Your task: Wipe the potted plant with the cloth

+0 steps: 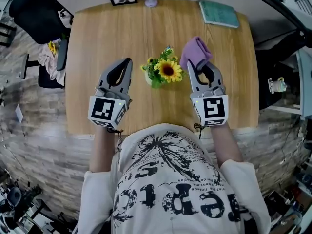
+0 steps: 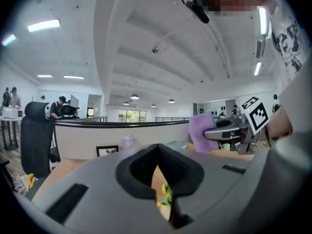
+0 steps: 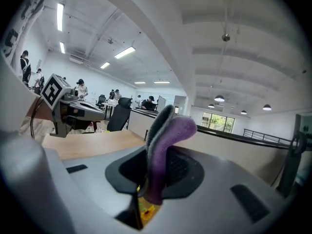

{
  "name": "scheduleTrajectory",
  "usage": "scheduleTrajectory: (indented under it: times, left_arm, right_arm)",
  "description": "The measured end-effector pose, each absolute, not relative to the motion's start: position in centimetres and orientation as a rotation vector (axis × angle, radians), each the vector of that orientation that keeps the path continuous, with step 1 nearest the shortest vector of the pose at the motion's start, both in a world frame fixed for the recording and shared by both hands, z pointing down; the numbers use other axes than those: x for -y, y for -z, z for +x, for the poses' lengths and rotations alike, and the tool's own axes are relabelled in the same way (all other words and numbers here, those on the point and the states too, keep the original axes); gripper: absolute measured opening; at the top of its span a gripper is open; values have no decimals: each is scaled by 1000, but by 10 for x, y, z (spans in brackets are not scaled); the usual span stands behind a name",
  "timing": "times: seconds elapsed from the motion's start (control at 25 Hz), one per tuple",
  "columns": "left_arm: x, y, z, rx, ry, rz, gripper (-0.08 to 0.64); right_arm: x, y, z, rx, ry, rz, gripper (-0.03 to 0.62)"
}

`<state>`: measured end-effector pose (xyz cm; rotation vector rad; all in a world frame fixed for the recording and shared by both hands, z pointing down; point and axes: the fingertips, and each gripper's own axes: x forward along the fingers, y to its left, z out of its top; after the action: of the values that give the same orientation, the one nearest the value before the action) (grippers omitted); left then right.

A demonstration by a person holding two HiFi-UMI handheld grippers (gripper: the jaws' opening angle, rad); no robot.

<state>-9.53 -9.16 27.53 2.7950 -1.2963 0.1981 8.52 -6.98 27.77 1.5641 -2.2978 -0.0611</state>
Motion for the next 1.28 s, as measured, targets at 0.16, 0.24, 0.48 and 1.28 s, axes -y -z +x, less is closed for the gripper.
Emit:
scheduleTrajectory:
  times: [0.16,0.24,0.48,1.28]
  left_arm:
    - [87,-273,-102,1320,-236,2761,5]
    - [86,-271,-105,1318,-234,2758,5]
    - [83,-265,-101,1241,-215,2798,3]
    - [91,-277,-96,1238,-258,2772,3]
  right_arm:
    - [65,-272,81,2313,68,1560,66]
    - [65,-271,79,2318,70,1558,64]
    - [63,-268,74,2365,53,1562,59]
    - [68,-279,86,2323,11,1622,57]
